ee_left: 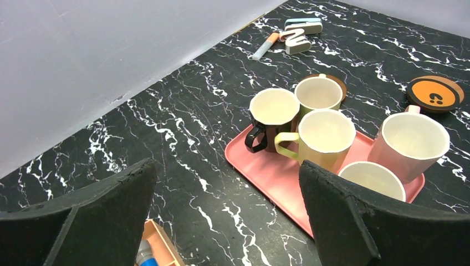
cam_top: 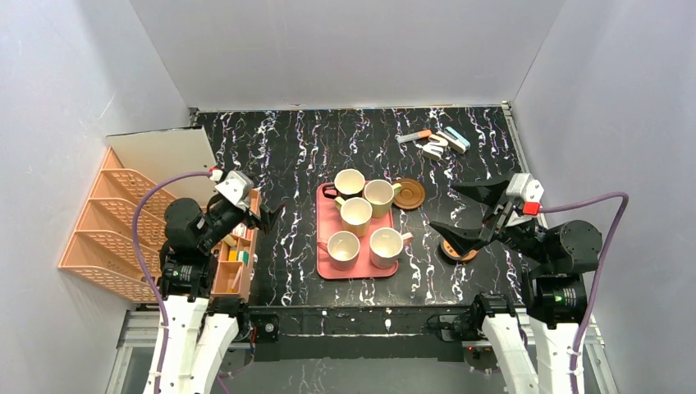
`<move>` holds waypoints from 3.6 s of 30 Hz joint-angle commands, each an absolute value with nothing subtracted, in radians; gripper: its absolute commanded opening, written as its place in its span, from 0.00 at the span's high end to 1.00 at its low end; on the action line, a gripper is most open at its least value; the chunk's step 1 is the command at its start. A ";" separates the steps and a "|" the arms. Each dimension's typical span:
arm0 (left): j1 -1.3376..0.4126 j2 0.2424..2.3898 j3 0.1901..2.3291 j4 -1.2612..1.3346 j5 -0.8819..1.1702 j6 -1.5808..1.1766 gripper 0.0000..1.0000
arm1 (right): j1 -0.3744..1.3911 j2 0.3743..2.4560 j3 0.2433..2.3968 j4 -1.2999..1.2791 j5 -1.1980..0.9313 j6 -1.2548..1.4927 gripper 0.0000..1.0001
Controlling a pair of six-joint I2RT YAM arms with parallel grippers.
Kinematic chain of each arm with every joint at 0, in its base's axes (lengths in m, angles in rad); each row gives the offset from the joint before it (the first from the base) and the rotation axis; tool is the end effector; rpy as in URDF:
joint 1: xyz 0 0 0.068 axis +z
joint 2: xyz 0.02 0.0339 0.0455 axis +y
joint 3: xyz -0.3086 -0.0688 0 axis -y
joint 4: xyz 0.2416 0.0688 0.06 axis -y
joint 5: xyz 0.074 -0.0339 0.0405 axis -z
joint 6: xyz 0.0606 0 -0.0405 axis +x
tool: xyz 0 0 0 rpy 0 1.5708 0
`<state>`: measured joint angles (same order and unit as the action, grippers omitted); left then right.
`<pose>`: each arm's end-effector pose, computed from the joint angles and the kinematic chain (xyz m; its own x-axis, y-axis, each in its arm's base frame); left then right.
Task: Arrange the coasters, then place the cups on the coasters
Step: Move the tray to the center of the board.
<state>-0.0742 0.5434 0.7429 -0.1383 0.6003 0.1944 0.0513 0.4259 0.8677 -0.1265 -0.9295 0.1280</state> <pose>0.1017 -0.0419 0.3873 0.1803 0.1464 -0.9727 0.5999 0.7673 0.2267 0.0340 0.0504 0.4327 0.2061 0.0870 -0.9746 -0.8245 0.5518 -0.1251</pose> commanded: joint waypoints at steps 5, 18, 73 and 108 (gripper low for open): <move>-0.071 0.552 0.719 -0.100 0.651 0.204 0.02 | 0.058 0.426 0.820 -0.066 -1.032 0.019 0.01; -0.071 0.632 0.655 -0.128 0.587 0.303 0.02 | 0.120 0.735 0.875 -0.320 -1.187 -0.282 0.01; -0.432 1.626 0.931 -0.019 0.070 0.247 0.02 | 0.505 0.876 0.799 -0.297 -0.463 -0.538 0.01; -0.253 1.948 1.156 -0.034 -0.127 0.198 0.43 | 0.500 0.871 0.798 -0.290 -0.467 -0.527 0.01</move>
